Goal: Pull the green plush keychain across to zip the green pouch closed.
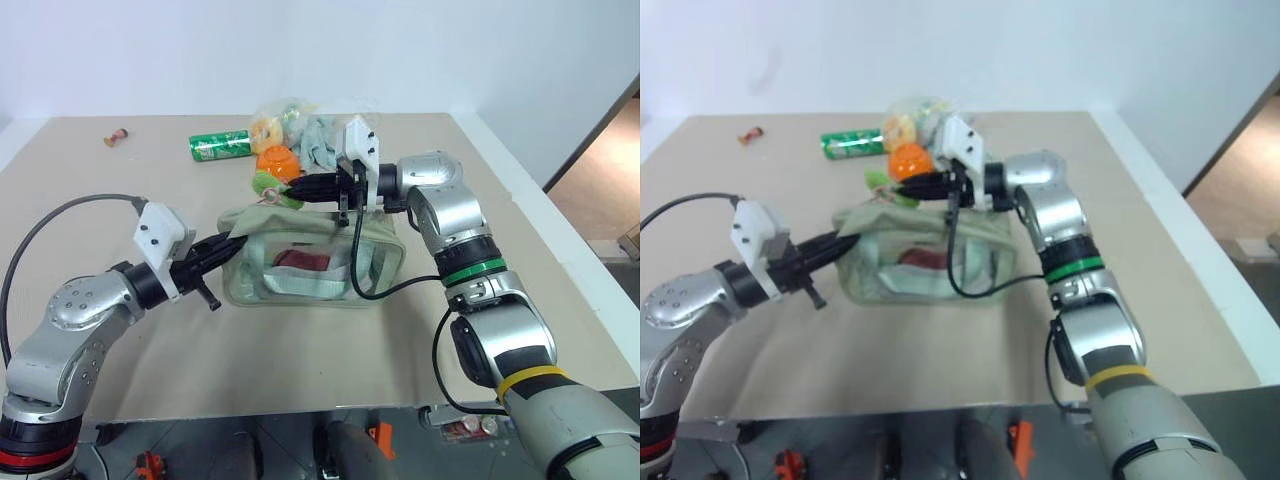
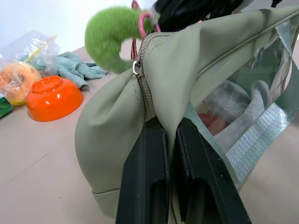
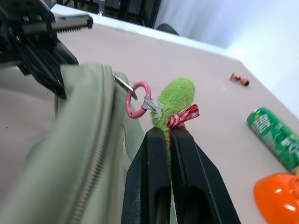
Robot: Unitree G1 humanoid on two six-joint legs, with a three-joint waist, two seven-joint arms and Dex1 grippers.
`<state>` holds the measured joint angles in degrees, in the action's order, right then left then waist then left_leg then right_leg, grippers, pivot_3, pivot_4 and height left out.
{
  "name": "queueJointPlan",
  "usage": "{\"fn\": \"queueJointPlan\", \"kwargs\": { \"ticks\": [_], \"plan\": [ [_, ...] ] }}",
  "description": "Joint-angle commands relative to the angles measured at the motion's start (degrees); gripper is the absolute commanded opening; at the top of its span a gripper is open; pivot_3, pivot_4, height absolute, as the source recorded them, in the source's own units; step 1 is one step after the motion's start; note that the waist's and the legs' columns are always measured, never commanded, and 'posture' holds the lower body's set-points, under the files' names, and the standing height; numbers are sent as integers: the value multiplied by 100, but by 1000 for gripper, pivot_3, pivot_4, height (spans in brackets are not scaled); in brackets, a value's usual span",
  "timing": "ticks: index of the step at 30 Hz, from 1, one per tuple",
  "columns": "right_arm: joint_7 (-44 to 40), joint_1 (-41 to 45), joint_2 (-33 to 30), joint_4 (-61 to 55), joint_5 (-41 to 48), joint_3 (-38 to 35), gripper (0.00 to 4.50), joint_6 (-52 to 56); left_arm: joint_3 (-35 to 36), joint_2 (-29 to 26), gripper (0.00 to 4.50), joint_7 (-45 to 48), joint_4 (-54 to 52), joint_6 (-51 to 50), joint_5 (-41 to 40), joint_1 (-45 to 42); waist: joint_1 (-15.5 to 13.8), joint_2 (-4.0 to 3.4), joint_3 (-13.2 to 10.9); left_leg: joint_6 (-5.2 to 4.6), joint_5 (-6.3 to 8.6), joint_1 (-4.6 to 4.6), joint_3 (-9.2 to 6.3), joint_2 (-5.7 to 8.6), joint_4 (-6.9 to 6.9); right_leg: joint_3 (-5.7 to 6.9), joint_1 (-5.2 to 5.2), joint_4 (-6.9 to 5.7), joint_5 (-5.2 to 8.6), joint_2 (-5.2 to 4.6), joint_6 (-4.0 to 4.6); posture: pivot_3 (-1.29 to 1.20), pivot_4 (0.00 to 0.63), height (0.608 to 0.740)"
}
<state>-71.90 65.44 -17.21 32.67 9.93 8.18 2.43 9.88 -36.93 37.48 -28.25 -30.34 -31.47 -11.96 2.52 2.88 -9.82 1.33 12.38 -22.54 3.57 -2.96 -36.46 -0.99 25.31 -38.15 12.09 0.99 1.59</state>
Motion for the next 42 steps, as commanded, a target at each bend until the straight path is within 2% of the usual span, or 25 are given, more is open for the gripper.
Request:
{"fn": "queueJointPlan", "kwargs": {
  "ticks": [1,33,42],
  "plan": [
    [130,96,-73,-440,189,-234,53,-19,-26,0,0,-34,29,31,68,-57,0,0,0,0,0,0,0,0,0,0,0,0,0,0,0,0,150,740],
    [1192,-423,-395,-1746,658,-432,53,361,-24,177,0,-96,360,308,195,-276,-12,0,0,0,0,-7,1,3,1,1,3,3,0,-5,-1,0,150,740],
    [1467,-207,-436,-1703,752,-608,53,195,-154,132,0,-82,524,288,366,-336,-13,0,0,0,0,-8,1,3,1,2,3,4,0,-3,-1,0,150,740]
  ]
}}
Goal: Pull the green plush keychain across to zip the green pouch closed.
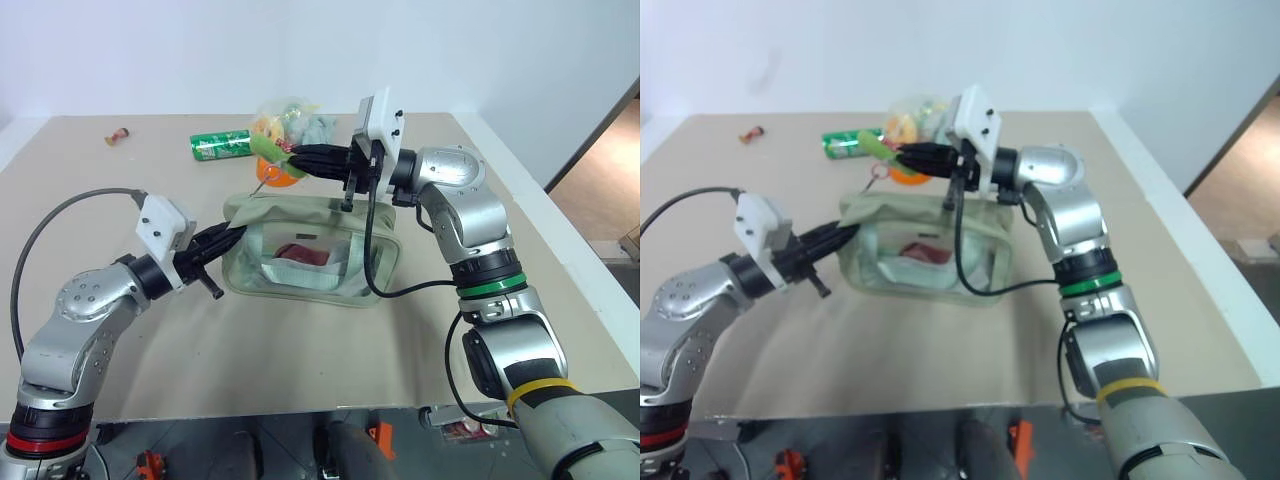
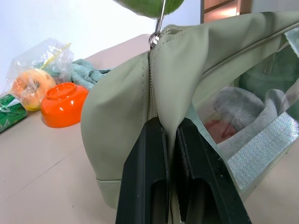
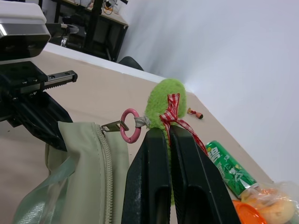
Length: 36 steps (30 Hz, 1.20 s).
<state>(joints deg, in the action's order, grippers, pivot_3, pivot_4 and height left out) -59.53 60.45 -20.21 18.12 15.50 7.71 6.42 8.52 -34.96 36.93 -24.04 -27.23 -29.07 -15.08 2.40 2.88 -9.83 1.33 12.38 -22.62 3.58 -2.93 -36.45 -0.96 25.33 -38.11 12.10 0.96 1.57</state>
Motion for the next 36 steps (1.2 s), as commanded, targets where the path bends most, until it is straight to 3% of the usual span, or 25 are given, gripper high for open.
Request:
{"fn": "queueJointPlan", "kwargs": {
  "ticks": [1,17,28,36],
  "plan": [
    [245,294,-148,-242,189,-573,53,-232,-12,-67,0,-28,116,-26,124,-38,-2,0,0,0,0,0,0,1,0,0,0,0,0,-1,0,0,150,740],
    [405,-159,-254,-410,121,-542,53,-147,117,112,0,-97,105,-121,-157,-302,-3,0,0,0,0,-3,0,0,1,2,1,3,1,-1,-2,0,150,740],
    [669,-398,349,104,-437,-56,53,-1069,492,22,0,103,-211,-921,-1391,-277,7,0,0,0,0,-3,0,0,1,1,1,3,0,2,-2,0,150,740],
    [725,-429,772,228,-490,45,53,-1187,651,-96,0,-96,38,-964,-1281,-316,21,0,0,0,0,-1,-5,-6,1,0,2,2,0,7,-1,0,150,740]
  ]
}}
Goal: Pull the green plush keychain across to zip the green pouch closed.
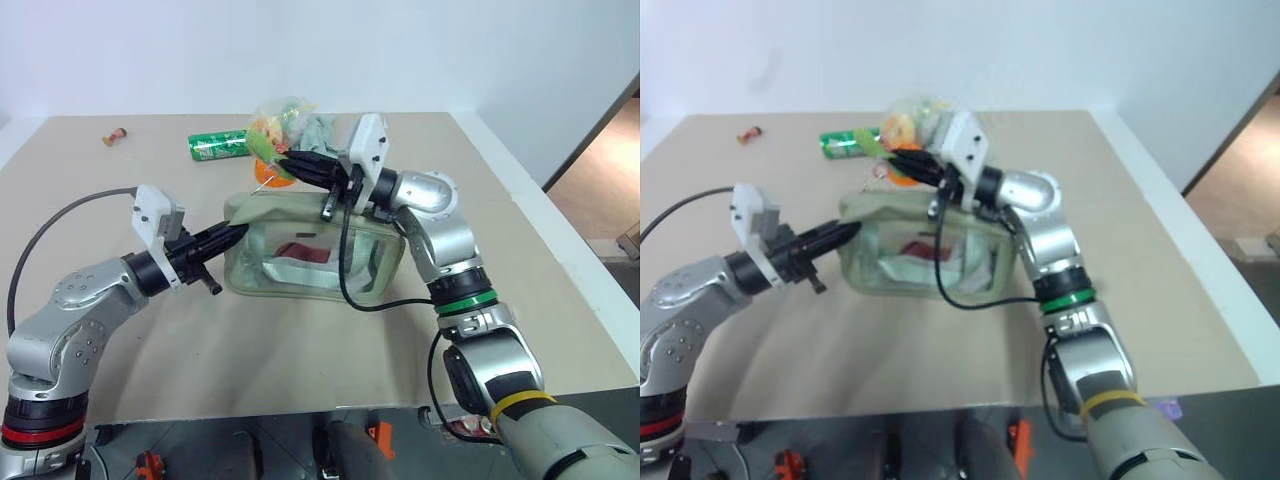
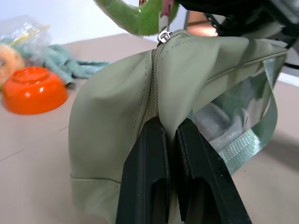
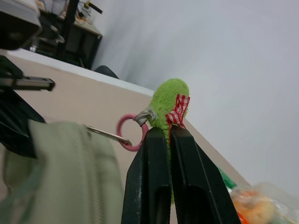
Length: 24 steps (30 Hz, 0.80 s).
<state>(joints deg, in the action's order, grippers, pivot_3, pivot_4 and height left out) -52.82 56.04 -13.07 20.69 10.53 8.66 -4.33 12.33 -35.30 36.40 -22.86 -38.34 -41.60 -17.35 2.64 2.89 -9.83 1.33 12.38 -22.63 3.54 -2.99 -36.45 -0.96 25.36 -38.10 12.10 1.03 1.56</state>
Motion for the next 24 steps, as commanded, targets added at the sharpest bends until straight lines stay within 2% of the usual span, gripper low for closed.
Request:
{"fn": "queueJointPlan", "kwargs": {
  "ticks": [1,4,8,13,14,18,20,24],
  "plan": [
    [55,14,69,-26,9,-52,53,-116,326,-18,0,-69,-77,159,-102,-135,-2,0,0,0,0,0,0,0,0,1,0,0,0,-1,0,0,150,740],
    [50,13,74,-25,11,-58,53,-129,460,154,0,-197,-72,154,-279,-199,-1,0,0,0,0,0,2,1,0,-2,0,0,0,-3,0,0,150,740],
    [36,19,41,-35,15,-74,53,-139,249,30,0,-83,-74,396,156,24,-1,0,0,1,0,0,2,1,0,-3,0,1,0,-3,0,0,150,740],
    [14,89,-19,-25,49,-125,53,-98,254,16,0,85,-74,358,54,124,-5,0,0,1,1,-1,1,1,1,-1,1,1,1,-4,1,0,150,740],
    [6,97,-31,-25,51,-128,0,-94,238,-17,791,135,-88,360,81,164,-4,0,0,1,1,-1,3,2,1,-2,1,1,0,-4,1,0,150,740],
    [-19,140,-72,-32,81,-144,0,-65,164,-133,2017,289,-271,458,213,321,-3,0,0,1,1,0,4,3,1,-3,1,1,1,-6,1,0,150,740],
    [-24,154,-86,-42,96,-151,0,-49,261,-235,2822,368,-416,432,125,358,-4,0,0,1,1,-1,2,3,1,-2,1,1,1,-6,1,0,150,740],
    [-41,175,-116,-27,108,-168,0,-34,433,-414,2822,413,-537,349,-57,302,-4,0,0,1,1,0,2,2,1,-2,1,1,1,-4,1,0,150,740]
  ]
}}
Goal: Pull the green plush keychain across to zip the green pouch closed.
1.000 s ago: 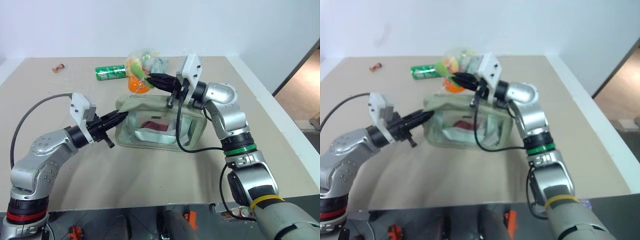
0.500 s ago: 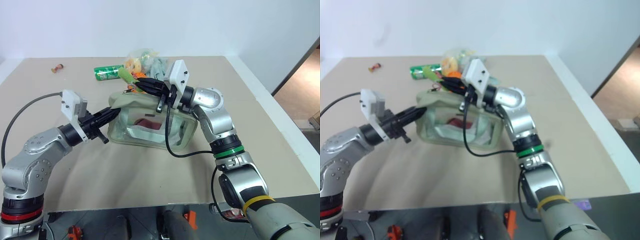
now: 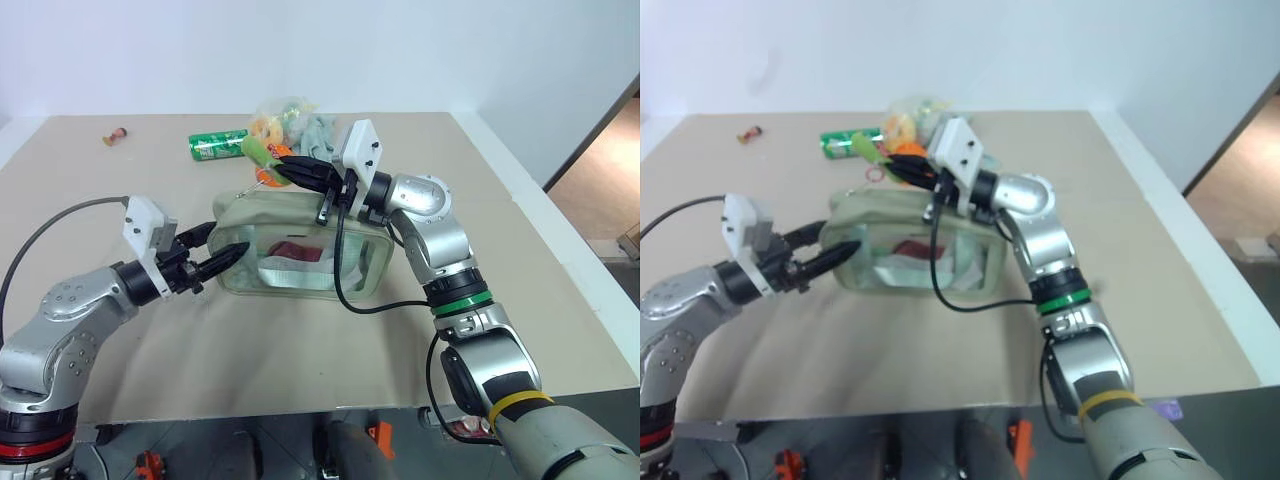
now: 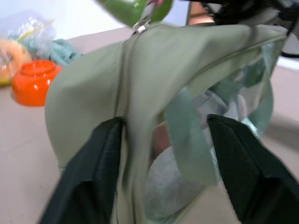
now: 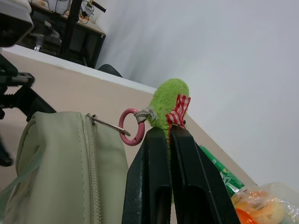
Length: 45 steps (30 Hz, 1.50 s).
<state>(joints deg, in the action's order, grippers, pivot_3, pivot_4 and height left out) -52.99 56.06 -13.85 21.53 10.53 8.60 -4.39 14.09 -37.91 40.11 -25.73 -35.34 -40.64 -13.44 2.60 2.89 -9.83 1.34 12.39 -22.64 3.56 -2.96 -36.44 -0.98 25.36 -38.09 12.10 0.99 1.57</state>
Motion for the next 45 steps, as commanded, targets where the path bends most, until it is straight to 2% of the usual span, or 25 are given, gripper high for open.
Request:
{"fn": "queueJointPlan", "kwargs": {
  "ticks": [1,18,22,26,27,45],
  "plan": [
    [-31,178,-45,-103,109,-167,0,-27,273,-185,2822,36,-267,43,-171,-125,0,0,0,0,0,0,0,0,0,0,0,0,0,0,0,0,150,740],
    [-21,137,-204,-183,48,-148,0,3,-100,-62,2822,277,396,576,240,-586,-1,0,0,0,0,0,2,0,0,0,0,0,0,0,0,0,150,740],
    [2,151,-238,-182,45,-158,0,4,-150,-2,1662,268,457,582,261,-637,-2,0,0,0,0,-1,2,1,0,0,0,0,0,0,0,0,150,740],
    [10,167,-267,-193,46,-157,0,2,-204,-18,286,278,520,585,380,-630,-3,0,0,0,0,-1,2,1,0,-1,0,0,0,-1,0,0,150,740],
    [12,168,-271,-196,46,-156,0,0,-211,-30,76,292,524,590,392,-622,-2,0,0,0,0,-1,2,1,0,0,0,0,0,-1,0,0,150,740],
    [-19,118,-387,-677,233,-301,0,160,-256,-165,76,242,697,945,1098,-513,-2,0,0,0,0,0,2,-1,0,-1,0,0,0,0,0,0,150,740]
  ]
}}
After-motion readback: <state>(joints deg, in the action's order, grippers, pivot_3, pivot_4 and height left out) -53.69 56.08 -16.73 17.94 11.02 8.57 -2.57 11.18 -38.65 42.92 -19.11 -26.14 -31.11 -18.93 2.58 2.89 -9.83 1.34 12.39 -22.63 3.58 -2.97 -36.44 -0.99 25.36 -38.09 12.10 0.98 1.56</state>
